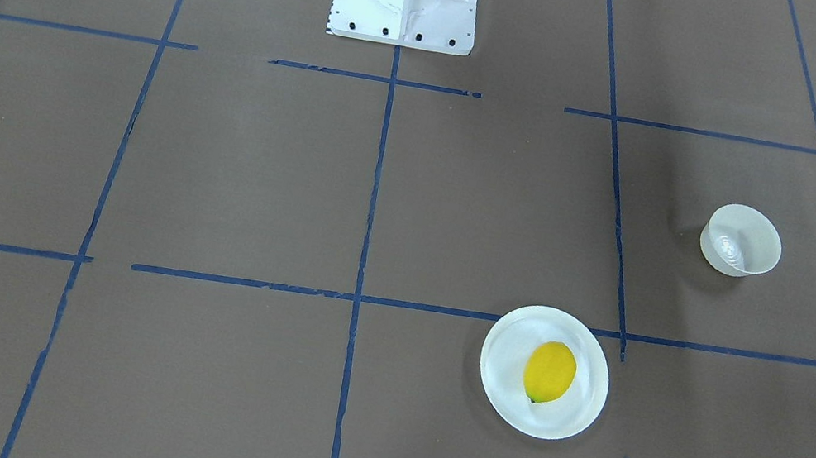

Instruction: Move lemon from plate to bowl

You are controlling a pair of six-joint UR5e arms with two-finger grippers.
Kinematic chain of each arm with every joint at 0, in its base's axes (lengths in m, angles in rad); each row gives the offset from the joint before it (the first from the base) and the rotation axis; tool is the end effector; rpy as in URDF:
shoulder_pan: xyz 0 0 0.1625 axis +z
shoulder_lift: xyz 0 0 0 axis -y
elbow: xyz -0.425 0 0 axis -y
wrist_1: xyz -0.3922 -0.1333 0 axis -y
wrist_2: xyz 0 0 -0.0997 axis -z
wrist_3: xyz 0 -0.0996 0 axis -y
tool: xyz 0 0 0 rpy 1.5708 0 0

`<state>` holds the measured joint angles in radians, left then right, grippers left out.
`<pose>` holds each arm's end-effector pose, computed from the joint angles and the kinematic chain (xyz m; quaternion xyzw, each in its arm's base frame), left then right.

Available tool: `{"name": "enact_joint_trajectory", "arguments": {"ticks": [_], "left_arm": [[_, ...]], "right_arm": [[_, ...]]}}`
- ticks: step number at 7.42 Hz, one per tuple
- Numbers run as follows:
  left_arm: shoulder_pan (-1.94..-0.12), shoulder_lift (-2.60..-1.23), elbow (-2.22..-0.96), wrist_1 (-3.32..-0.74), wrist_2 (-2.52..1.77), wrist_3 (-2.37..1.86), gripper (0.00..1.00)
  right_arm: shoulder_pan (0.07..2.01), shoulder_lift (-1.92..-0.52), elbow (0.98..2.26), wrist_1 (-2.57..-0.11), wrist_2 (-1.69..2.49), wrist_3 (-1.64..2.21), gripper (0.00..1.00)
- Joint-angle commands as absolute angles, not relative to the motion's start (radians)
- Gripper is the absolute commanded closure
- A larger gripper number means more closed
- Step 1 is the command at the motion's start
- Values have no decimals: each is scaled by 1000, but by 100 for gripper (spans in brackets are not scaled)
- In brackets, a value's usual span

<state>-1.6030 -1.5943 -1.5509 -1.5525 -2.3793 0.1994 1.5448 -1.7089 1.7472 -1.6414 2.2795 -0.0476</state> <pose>-0.0774 -0.4986 0.6562 0.0387 0.3915 0.0739 0.9164 0.0573 -0.4322 0.6472 -0.0114 -0.3471 -0.0289 0.9373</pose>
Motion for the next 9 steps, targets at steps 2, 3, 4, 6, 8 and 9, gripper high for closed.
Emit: {"name": "enact_joint_trajectory", "arguments": {"ticks": [2, 3, 4, 6, 8, 9], "left_arm": [[-1603, -1606, -1551, -1554, -2390, 198, 0], [-1601, -1644, -1565, -1554, -2393, 199, 0], [-1591, -1669, -1566, -1578, -2391, 201, 0], [-1502, -1722, -1584, -1640, -2379, 184, 0], [-1435, -1818, -1592, -1638, -2391, 78, 0], [-1366, -1871, -1591, -1640, -2384, -78, 0]], "right_arm": [[1545, -1709, 1747, -1641, 2279, -48, 0], [1545, -1709, 1747, -1641, 2279, -48, 0], [1545, -1709, 1747, -1641, 2279, -48, 0], [1545, -1709, 1747, -1641, 2279, -48, 0], [1545, -1709, 1747, -1641, 2279, -48, 0], [1545, -1709, 1747, -1641, 2279, -48, 0]]}}
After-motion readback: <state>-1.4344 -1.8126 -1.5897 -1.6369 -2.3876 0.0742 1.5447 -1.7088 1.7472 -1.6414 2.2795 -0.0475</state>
